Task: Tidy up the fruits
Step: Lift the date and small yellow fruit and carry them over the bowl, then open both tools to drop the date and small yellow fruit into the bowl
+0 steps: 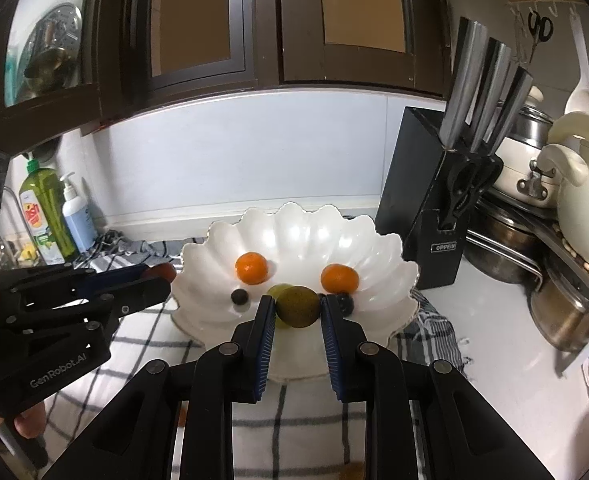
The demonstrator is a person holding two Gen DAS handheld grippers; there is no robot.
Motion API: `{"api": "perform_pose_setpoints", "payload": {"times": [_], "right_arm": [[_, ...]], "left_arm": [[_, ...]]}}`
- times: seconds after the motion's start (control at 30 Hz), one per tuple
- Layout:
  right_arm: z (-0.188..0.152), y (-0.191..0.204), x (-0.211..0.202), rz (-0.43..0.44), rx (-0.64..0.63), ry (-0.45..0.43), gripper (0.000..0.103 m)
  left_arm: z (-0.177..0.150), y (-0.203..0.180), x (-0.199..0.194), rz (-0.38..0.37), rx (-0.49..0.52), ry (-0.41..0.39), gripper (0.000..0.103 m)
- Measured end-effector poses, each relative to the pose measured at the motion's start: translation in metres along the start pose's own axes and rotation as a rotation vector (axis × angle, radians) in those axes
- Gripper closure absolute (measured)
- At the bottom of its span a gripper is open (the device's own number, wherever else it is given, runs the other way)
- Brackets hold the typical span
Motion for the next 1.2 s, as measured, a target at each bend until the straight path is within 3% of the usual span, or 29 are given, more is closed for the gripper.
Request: {"api": "perform_pose_setpoints", "payload": {"times": [0.23, 0.67, 0.77, 1.03, 1.2], "right_arm": [[0.004, -0.003, 0.027, -0.017, -0.011, 0.038, 0.078], [-0.022, -0.021, 0.074, -0.036, 0.030, 0.180, 0.078], [-0.024, -0.024, 0.077, -0.050, 0.032, 0.187, 0.077], [-0.023, -0.029, 0.074, -0.071, 0.036, 0.187, 0.073], [-0.018, -0.026, 0.057, -0.081, 0.024, 0.143, 0.073]], "left_arm": [[-0.001, 0.011, 0.028, 0.006, -0.008, 0.050, 0.084], [-0.014, 0.009, 0.072, -0.024, -0.011, 0.161, 0.084], [-0.017, 0.008, 0.077, -0.033, -0.013, 0.182, 0.075], [-0.016, 0.010, 0.069, 0.001, -0.002, 0.170, 0.065], [-0.011, 0.011, 0.049, 0.037, 0.019, 0.127, 0.062]]}}
Point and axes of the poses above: each gripper's, at about its wrist camera, not at the fingertips, and x roughly the way its jaws point, y to its left, z to its top, the point moved 10 cm from there along x, roughly the way its jaws point, and after that the axes turned 8 degrees about x, right-handed, at the moved point
